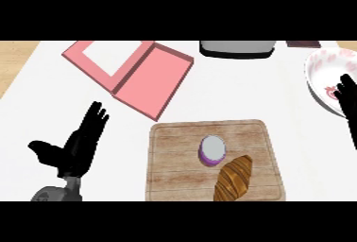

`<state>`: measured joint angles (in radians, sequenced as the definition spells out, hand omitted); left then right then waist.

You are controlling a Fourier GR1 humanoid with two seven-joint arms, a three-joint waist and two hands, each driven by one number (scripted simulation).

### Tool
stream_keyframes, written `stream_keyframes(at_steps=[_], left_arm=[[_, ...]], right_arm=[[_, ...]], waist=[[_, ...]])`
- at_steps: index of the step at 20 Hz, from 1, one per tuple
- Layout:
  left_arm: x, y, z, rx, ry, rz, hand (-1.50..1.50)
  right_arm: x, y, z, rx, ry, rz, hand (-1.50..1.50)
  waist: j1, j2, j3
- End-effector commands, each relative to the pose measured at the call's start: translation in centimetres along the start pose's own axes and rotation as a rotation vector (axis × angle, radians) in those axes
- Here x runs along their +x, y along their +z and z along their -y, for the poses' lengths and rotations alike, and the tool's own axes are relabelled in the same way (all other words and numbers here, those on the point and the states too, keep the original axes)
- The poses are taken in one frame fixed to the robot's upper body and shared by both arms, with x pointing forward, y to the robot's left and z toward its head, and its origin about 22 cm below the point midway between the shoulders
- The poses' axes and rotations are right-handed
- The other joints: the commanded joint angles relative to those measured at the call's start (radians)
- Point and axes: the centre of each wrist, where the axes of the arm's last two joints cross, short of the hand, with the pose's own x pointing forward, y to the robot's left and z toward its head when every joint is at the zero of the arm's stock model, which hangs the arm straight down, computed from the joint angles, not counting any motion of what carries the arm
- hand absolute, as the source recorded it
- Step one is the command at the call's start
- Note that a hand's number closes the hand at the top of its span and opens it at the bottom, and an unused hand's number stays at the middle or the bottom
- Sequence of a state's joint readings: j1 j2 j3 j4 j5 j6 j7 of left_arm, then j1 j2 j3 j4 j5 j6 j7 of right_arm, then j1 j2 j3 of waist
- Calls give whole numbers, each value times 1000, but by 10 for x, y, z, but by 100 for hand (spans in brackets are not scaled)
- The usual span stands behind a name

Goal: Pick the can from the cutting board and place it in the cardboard box

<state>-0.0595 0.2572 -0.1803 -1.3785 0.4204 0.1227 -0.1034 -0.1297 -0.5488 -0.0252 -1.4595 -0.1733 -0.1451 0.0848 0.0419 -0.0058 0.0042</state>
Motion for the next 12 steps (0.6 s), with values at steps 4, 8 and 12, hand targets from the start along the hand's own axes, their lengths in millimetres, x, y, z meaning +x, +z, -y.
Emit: stream_keyframes(at_steps=[4, 8, 12], left_arm=[[33, 0, -83, 230, -433, 20, 0], [35, 1, -91, 227, -564, -7, 0], [52, -3, -105, 337, -646, -44, 0]], right_arm=[[23, 14, -83, 268, -263, 104, -150], [49, 8, -50, 425, 480, 339, -150], [-14, 71, -128, 401, -2, 278, -150]], waist=[[-25, 2, -1], [16, -1, -19], [-53, 5, 0]])
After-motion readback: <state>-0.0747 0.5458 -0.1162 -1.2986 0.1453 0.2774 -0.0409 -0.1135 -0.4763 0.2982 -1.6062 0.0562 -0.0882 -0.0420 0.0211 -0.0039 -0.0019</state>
